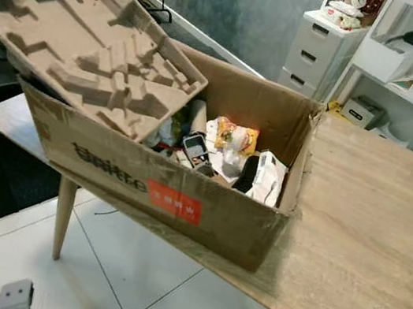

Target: Picking trash to rubbish bin

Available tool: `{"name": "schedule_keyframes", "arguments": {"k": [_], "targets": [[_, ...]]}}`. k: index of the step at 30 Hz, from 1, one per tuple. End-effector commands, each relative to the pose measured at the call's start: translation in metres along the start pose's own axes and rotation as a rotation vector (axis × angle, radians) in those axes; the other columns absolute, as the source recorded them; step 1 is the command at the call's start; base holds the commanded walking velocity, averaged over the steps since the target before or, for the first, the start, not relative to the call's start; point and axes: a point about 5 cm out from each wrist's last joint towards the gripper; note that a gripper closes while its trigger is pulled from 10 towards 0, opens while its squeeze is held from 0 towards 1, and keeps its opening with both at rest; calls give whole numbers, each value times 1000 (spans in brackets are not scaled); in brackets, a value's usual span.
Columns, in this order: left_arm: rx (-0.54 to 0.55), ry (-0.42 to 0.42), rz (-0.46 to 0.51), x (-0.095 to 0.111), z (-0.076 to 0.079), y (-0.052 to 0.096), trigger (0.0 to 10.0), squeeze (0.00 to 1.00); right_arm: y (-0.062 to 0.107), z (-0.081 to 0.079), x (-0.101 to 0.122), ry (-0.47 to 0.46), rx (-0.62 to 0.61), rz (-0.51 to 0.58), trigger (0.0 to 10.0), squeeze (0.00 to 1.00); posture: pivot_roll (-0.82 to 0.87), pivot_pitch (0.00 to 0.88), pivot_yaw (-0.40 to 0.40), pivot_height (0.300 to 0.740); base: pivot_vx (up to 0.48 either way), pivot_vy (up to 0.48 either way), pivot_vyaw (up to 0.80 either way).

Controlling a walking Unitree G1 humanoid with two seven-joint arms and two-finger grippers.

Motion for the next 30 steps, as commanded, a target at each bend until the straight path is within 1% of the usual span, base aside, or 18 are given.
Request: {"name": "schedule_keyframes", "arguments": {"k": [1, 2, 5, 7, 9, 10, 12, 14, 15, 17, 19, 24, 28, 30], "targets": [[29, -29, 7, 8, -12, 1, 10000, 0, 1, -2, -14, 4, 3, -39, 10000, 0, 65, 100, -60, 740, 0, 0, 0], [29, -29, 7, 8, -12, 1, 10000, 0, 1, -2, -14, 4, 3, -39, 10000, 0, 65, 100, -60, 740, 0, 0, 0], [37, 16, 43, 14, -15, 0, 10000, 0, 2, 0, -19, 20, 5, -56, 10000, 0, 75, 119, -64, 740, 0, 0, 0], [52, 20, 23, 8, -18, 2, 10000, 0, 3, 6, -22, 38, -12, -69, 10000, 0, 72, 110, -65, 740, -126, 0, 0], [52, 20, 23, 8, -18, 2, 10000, 0, 3, 6, -22, 38, -12, -69, 10000, 0, 72, 110, -65, 740, -251, 0, 0], [61, 18, -7, -2, -21, 4, 10000, 0, 3, 10, -21, 29, -20, -63, 10000, 0, 50, 109, -56, 740, -251, 0, 0], [61, 11, -22, -6, -22, 5, 10000, 0, 3, 12, -18, 18, -25, -51, 10000, 0, 47, 110, -50, 740, -251, 0, 0], [60, 4, -33, -9, -22, 5, 10000, 0, 3, 13, -16, 10, -29, -42, 10000, 0, 43, 111, -43, 740, -300, 0, 0], [49, 12, -39, -11, -17, 4, 10000, 0, 3, 16, -14, -7, -41, -37, 10000, 0, 49, 109, -45, 740, -307, 0, 0], [42, 14, -38, -11, -14, 4, 10000, 0, 3, 17, -14, -12, -43, -37, 10000, 0, 51, 109, -47, 740, -307, 0, 0], [30, 10, -34, -9, -9, 3, 10000, 0, 3, 14, -14, 1, -32, -40, 10000, 0, 55, 107, -52, 740, -311, 0, 0], [20, 27, -29, -8, -3, 2, 10000, 0, 2, 7, -11, 9, -21, -35, 10000, 0, 47, 80, -44, 740, -329, 0, 0], [16, 23, -30, -9, -2, 2, 10000, 0, 1, 6, -10, 8, -19, -33, 10000, 0, 47, 80, -44, 740, -334, 0, 0], [11, 12, -39, -11, -1, 2, 10000, 0, 1, 3, -8, 11, -10, -26, 10000, 0, 45, 73, -39, 740, -336, 0, 0]]}}
Point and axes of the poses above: a point about 5 cm out from each wrist's last joint towards the gripper, its own y axis pointing back from the gripper into the wrist, its own x axis along the axis of the wrist's last joint, z = x × y, and after that the axes turned 13 degrees about -y, right-handed
